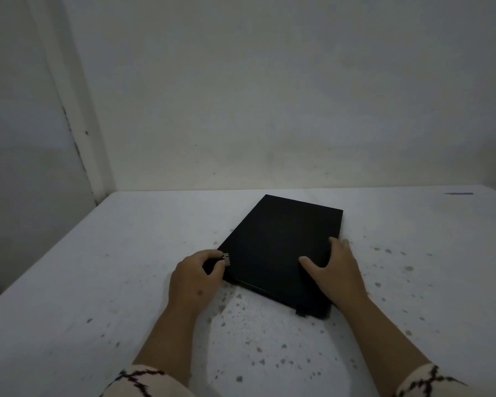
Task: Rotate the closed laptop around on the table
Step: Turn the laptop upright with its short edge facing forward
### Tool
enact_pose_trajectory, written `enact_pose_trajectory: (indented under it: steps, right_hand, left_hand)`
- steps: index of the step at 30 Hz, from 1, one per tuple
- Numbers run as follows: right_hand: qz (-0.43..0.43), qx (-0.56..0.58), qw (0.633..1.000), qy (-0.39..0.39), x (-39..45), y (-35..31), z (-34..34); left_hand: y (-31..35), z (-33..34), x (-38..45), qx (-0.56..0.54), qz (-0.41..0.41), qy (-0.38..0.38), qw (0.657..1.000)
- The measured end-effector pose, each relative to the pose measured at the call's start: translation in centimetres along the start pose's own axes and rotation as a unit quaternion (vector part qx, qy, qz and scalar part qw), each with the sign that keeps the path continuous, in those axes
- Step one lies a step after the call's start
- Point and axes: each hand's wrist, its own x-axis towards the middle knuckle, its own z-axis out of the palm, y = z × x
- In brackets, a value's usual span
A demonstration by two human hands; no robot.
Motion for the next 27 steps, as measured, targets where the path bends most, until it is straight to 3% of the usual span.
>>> enact_pose_trajectory:
  steps: [4,7,13,19,27]
  right_hand:
    - [0.018,0.037,0.997,-0.073,-2.8,-0.5,0.5]
    - [0.019,-0.039,0.992,-0.114,-4.4,-1.0,1.5]
    - [-0.053,-0.103,0.989,-0.096,-4.9,-0.8,1.9]
    - [-0.119,-0.064,0.989,-0.063,-4.4,0.1,1.0]
    - [-0.182,-0.008,0.978,-0.104,-3.0,0.9,-0.7]
  left_hand:
    - [0.1,0.2,0.3,-0.027,-0.01,-0.047,0.999]
    - [0.1,0.4,0.3,-0.005,-0.005,-0.099,0.995]
    - [0.3,0.3,0.0,0.013,0.006,-0.078,0.997]
    - [1.1,-0.2,-0.9,0.016,0.009,-0.074,0.997]
    - [1.4,-1.0,-2.7,0.029,0.009,-0.081,0.996]
